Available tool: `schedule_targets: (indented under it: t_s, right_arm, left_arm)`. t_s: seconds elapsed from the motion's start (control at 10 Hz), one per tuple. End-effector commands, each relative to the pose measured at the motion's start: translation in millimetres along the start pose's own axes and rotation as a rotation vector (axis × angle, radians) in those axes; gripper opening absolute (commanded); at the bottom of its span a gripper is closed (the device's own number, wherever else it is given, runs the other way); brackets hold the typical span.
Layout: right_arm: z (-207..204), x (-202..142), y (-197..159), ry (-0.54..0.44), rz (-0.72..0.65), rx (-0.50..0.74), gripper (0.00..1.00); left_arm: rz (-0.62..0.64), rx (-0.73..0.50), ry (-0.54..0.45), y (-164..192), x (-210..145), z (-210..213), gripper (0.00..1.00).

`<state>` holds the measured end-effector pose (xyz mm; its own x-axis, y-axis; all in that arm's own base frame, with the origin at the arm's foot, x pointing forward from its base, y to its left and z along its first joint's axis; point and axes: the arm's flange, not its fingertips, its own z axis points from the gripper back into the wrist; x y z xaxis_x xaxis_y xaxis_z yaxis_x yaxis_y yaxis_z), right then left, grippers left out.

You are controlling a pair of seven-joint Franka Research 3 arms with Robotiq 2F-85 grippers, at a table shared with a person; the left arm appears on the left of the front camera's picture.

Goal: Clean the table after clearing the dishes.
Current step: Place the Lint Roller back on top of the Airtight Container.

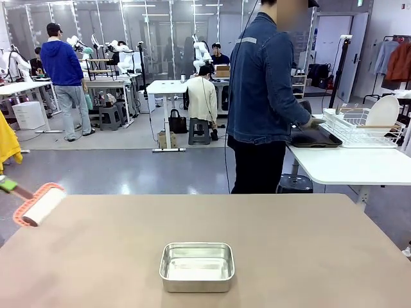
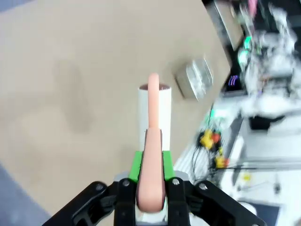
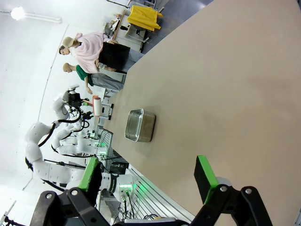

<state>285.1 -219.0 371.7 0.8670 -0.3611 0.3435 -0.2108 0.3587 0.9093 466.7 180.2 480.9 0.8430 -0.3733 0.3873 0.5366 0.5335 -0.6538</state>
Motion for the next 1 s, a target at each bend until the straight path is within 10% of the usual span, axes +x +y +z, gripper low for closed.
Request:
schedule_targets:
  t_s: [0.0,0.3,0.9]
  right_arm:
    - [1.5,-2.4,1.2,0.003,0.020,0.006,1.00]
    - [1.5,-2.4,1.2,0.003,0.020,0.006,1.00]
    - [1.5,-2.4,1.2,0.003,0.020,0.006,1.00]
  left_arm:
    - [-0.330,0.044,0.147,-101.8,35.8,-54.2,0.21]
    - [-0.705,0.096,0.406,-228.4,103.5,-136.7,0.21]
    - [-0.902,0.234,0.567,-303.7,158.9,-292.2,0.21]
